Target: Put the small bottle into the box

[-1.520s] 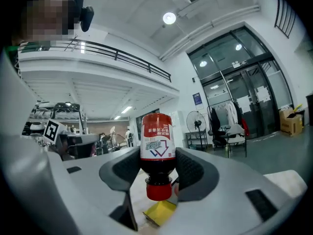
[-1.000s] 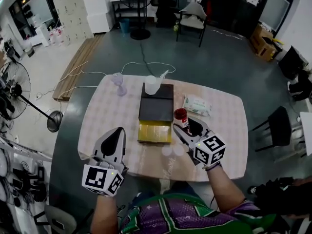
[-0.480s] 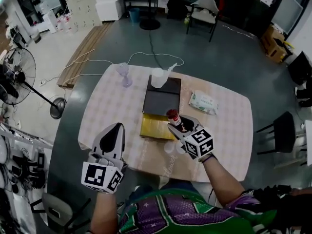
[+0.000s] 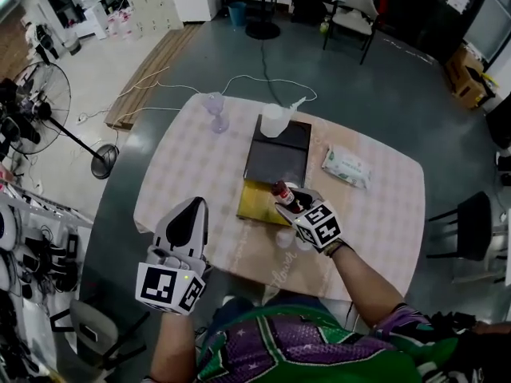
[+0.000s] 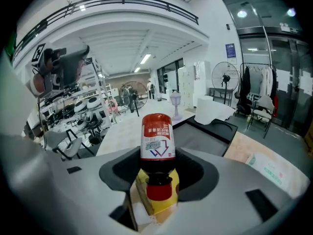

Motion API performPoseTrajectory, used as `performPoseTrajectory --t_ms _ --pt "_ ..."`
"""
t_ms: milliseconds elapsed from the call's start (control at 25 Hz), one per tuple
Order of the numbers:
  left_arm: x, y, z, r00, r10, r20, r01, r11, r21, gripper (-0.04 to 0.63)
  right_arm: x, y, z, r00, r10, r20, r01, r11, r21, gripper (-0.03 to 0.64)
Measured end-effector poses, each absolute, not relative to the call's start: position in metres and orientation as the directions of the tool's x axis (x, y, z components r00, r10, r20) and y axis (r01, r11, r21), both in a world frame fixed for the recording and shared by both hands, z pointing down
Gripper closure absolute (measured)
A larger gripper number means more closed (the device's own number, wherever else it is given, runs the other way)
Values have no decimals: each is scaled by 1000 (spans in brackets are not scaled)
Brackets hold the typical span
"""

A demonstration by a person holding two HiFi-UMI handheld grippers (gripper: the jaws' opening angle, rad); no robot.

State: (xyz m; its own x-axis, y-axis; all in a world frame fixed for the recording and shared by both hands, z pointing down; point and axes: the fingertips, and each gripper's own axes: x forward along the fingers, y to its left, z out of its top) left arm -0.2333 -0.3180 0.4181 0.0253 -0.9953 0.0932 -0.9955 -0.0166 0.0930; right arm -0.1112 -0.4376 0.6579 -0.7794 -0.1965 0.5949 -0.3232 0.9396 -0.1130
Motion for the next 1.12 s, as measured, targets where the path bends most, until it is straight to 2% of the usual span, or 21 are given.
performPoseTrajectory --t_ms 800,1120 --pt "-249 -300 446 -80 -982 171 -990 99 105 572 -150 -432 762 -616 -31 787 -137 988 -68 393" --pt "-257 -296 447 -103 -978 181 -987 123 105 572 -154 -423 778 -502 13 865 3 1000 -13 391"
